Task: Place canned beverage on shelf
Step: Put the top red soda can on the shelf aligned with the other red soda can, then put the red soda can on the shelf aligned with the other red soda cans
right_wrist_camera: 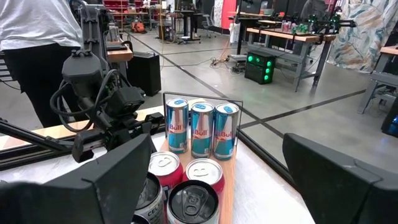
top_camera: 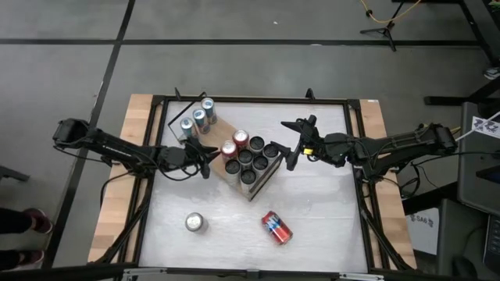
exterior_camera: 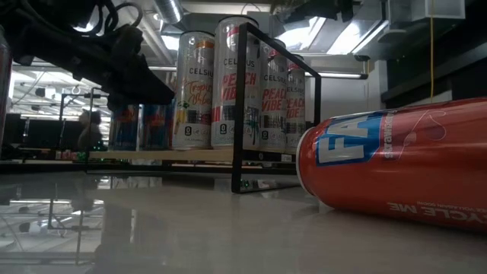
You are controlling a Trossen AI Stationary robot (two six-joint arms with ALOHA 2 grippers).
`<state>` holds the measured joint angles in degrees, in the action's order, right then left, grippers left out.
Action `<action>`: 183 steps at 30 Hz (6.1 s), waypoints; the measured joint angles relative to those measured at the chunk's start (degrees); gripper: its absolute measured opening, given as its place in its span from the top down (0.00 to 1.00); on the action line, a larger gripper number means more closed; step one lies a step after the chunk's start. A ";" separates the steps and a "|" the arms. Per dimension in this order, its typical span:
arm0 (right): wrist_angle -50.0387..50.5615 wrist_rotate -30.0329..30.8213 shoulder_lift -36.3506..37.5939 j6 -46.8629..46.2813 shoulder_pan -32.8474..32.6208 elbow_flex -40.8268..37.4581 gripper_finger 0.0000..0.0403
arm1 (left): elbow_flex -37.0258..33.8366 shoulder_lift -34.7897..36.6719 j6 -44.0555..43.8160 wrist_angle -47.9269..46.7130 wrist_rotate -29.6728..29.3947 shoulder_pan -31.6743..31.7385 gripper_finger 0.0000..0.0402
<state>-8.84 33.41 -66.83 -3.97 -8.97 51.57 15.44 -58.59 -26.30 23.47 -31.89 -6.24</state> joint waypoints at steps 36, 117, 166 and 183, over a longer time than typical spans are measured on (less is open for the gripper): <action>0.03 0.00 0.00 -0.02 0.00 0.00 0.11 | -0.02 0.95 1.39 -2.00 1.41 -0.26 0.77; 58.21 -21.22 -42.16 -61.65 -26.30 36.24 0.11 | -0.02 5.80 9.98 -1.08 6.29 -8.22 0.77; 52.38 -25.39 -53.99 -63.27 -26.27 35.21 0.14 | -0.01 5.78 9.98 -0.88 6.27 -8.20 0.77; 52.18 -21.35 -48.84 -62.48 -26.36 35.45 0.30 | 0.00 5.78 9.92 -0.27 6.09 -8.20 0.77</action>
<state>43.33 12.06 -115.66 -66.45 -35.33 87.02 15.44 -52.82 -16.38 23.20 -25.81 -14.44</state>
